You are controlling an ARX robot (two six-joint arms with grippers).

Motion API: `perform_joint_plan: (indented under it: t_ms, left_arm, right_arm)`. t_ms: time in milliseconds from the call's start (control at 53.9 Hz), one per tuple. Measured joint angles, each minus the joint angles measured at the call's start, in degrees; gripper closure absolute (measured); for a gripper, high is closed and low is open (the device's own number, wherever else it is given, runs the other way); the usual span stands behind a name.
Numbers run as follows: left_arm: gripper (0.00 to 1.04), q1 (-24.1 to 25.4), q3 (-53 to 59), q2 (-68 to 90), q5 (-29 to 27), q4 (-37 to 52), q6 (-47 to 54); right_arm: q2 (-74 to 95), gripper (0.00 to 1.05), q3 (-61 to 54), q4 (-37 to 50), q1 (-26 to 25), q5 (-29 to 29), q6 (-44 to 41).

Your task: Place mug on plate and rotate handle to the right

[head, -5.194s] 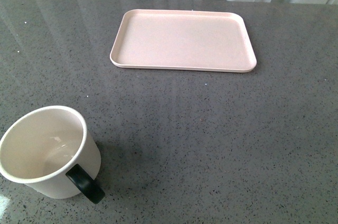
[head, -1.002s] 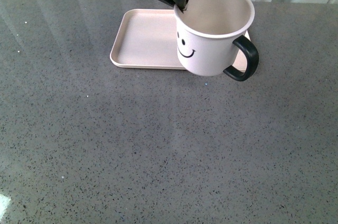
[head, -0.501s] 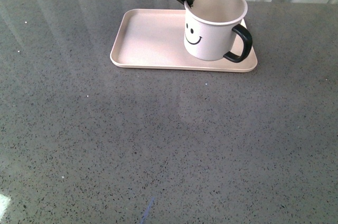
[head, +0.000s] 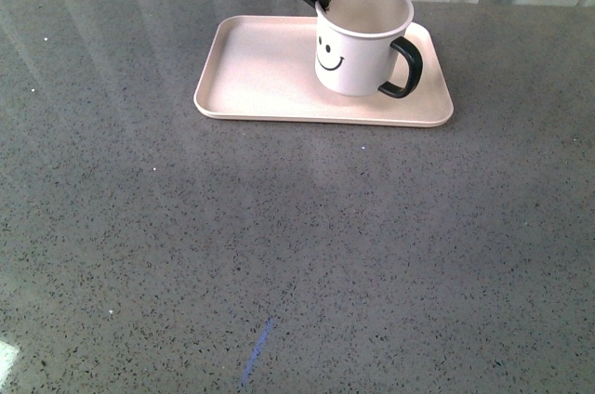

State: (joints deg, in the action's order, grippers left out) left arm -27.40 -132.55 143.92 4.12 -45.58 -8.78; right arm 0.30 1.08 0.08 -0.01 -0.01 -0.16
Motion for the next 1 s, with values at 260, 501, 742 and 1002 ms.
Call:
perform_joint_plan:
  t_ms: [260,501,742,1002]
  left_arm:
    - [1.02,0.7,-4.9,4.2,0.4,-2.0,0.9]
    - [1.02,1.0,-9.0,7.2,0.6,-3.7,1.7]
    - [1.02,1.2,-10.7,8.5,1.4,-4.5,2.2]
    - [1.02,1.3,-11.1,9.1,1.7,-4.5,2.8]
  right_arm:
    - [0.0,0.09,0.0,0.0,0.0,0.0,0.0]
    - [0.0,0.09,0.0,0.0,0.0,0.0,0.0]
    - [0.0,0.09,0.0,0.0,0.0,0.0,0.0]
    - [0.0,0.09,0.0,0.0,0.0,0.0,0.0]
